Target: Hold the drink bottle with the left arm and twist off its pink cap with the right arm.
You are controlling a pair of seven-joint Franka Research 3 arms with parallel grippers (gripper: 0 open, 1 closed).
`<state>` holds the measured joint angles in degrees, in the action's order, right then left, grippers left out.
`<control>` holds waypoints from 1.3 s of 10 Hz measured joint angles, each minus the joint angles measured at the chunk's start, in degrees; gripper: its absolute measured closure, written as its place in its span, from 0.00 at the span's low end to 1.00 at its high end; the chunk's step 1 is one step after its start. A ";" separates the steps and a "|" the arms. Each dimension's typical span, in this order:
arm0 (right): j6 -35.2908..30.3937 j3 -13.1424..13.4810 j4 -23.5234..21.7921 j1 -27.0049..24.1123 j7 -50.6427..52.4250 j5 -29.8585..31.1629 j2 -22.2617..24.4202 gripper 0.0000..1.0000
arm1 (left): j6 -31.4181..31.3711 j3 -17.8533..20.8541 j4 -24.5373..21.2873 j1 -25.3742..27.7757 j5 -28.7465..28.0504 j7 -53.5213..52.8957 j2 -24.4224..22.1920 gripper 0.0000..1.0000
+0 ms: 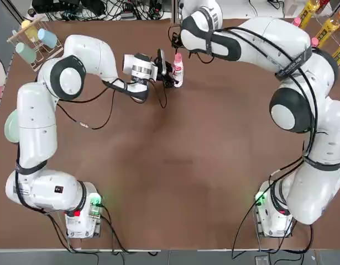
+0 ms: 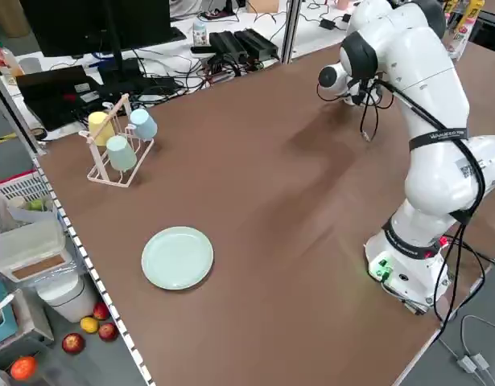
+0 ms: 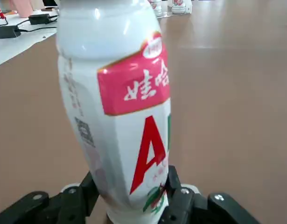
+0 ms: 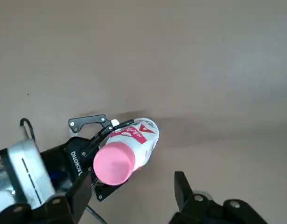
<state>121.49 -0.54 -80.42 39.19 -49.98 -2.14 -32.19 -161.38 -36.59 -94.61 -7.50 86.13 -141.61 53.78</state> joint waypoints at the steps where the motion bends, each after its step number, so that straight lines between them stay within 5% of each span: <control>1: 0.00 0.11 0.80 0.00 -0.26 0.10 -0.93 0.19 | -0.05 0.01 0.03 -0.05 0.00 0.00 0.01 0.40; 8: -0.35 0.38 4.93 0.17 -1.31 0.10 -4.34 0.24 | -0.28 0.02 0.18 -0.20 0.02 0.00 0.04 0.40; 13: -0.64 0.35 4.93 1.37 -2.68 0.10 -4.59 0.37 | -0.63 0.04 0.52 -0.23 0.02 0.00 0.19 0.40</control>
<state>120.86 -0.19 -75.49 40.56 -52.66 -2.05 -36.78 -162.01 -36.55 -94.09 -7.73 86.16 -141.61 53.97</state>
